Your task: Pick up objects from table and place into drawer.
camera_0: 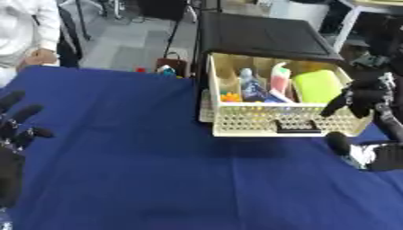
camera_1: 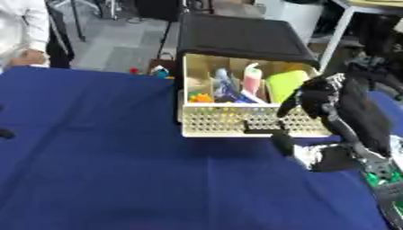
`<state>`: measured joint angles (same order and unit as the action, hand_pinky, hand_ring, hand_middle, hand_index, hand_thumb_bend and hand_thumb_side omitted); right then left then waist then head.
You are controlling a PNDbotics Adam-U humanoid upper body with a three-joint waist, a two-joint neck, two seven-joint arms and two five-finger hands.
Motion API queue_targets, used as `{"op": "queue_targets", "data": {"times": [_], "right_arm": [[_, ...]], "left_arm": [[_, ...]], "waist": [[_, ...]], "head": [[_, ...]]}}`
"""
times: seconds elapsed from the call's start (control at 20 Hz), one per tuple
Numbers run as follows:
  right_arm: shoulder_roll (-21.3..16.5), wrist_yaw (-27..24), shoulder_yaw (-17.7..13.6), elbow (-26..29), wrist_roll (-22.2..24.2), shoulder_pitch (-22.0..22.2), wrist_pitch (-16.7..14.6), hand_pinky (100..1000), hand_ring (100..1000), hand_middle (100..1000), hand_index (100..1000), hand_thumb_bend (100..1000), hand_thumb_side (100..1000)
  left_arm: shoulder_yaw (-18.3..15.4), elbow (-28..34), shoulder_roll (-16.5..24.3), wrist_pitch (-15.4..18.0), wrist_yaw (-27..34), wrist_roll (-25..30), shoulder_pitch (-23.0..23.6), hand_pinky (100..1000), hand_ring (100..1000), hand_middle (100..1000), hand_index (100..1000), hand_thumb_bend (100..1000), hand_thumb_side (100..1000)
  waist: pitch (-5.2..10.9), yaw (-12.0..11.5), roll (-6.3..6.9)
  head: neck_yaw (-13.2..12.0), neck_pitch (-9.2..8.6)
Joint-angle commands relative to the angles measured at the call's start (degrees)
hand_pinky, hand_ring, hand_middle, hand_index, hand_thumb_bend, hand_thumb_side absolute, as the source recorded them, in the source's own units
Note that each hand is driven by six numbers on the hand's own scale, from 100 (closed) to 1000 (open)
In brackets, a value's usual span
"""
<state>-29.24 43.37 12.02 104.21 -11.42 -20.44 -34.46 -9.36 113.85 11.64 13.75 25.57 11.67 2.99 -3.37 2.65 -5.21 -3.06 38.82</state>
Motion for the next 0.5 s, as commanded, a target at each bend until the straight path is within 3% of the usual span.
{"op": "queue_targets", "data": {"times": [0.05,0.5], "right_arm": [[0.2,-1.2,-1.0,0.3,2.0,0.2,-0.2,157,109,149,476,466,1000],[2.0,-3.4,-1.2,-0.2,6.0,1.4,0.3,153,100,156,481,469,1000]], "left_arm": [[0.0,0.7,1.1,-0.4,-0.3,0.0,-0.2,544,805,852,822,112,1000],[0.1,0.7,0.6,-1.0,-0.6,0.1,-0.4,544,805,853,822,113,1000]], "waist": [[0.56,-0.1,0.1],[0.53,-0.6,0.29]], "head": [[0.4,0.92],[1.4,1.1]]}}
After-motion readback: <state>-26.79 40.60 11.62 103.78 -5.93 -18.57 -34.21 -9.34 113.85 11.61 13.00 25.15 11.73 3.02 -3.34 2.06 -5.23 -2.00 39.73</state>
